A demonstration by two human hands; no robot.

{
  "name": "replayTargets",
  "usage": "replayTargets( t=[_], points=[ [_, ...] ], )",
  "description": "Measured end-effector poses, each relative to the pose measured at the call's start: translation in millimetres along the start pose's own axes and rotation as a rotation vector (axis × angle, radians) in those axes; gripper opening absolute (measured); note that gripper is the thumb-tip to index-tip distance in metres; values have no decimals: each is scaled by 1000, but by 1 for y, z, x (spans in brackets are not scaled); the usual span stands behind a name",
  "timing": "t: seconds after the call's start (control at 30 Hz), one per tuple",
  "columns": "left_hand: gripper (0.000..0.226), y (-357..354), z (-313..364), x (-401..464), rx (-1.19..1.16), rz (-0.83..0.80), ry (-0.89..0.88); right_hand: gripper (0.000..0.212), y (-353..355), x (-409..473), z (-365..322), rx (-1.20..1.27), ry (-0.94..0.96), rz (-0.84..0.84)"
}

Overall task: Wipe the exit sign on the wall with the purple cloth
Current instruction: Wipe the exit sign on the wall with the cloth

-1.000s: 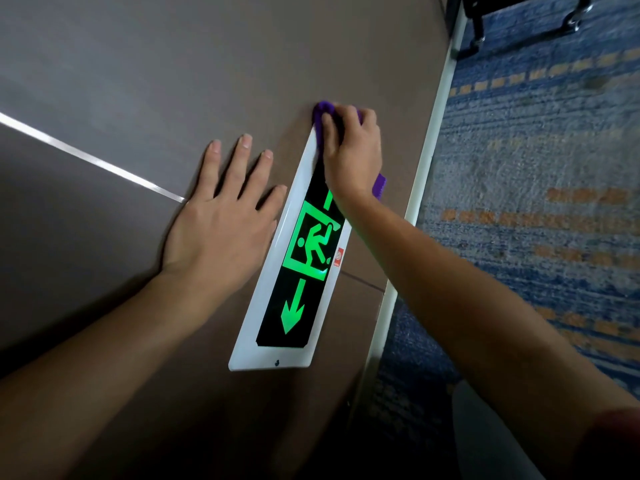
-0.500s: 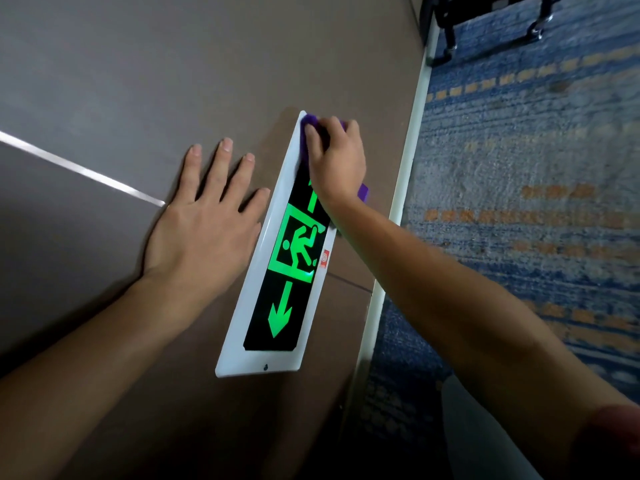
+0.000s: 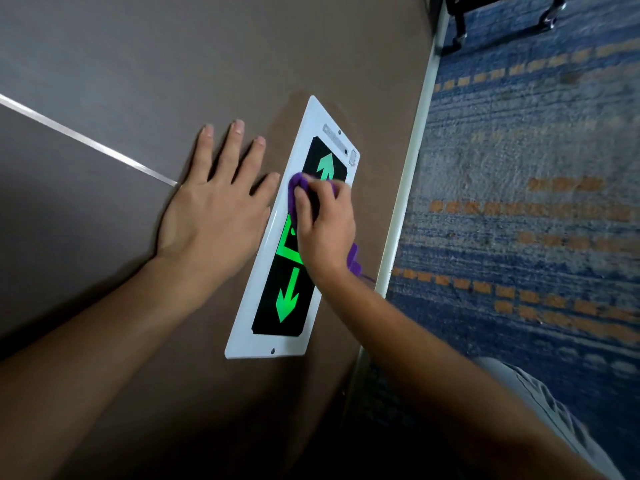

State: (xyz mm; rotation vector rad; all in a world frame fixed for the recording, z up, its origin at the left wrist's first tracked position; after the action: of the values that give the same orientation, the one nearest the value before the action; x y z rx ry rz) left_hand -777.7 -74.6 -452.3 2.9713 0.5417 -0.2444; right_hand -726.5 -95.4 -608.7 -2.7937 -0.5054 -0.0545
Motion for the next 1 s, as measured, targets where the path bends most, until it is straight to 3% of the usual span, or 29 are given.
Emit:
replayTargets(
  t=[0.3, 0.6, 0.77, 1.0],
  points=[
    [66, 4, -2, -1, -20, -18, -18, 29, 6, -150, -4, -27, -72, -150],
    [61, 3, -2, -3, -16, -4, -24, 31, 5, -188, -13, -20, -114, -174],
    [62, 3, -3, -1, -17, -11, -27, 32, 4, -183, -8, -12, -57, -160],
    [60, 3, -6, 0, -67, -4, -3, 30, -11, -94, 0, -36, -78, 45]
  ],
)
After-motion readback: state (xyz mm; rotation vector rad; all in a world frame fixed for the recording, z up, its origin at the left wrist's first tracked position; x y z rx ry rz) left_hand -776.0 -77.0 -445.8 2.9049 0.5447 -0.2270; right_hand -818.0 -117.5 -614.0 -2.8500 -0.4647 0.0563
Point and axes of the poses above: each hand's wrist, its own x-axis towards the middle knuckle, its own y-axis out of the back of the hand, z = x × y, the point moved 6 cm from there along x, towards the middle knuckle, and after that the axes turned 12 degrees about x, right-handed, at the moved point
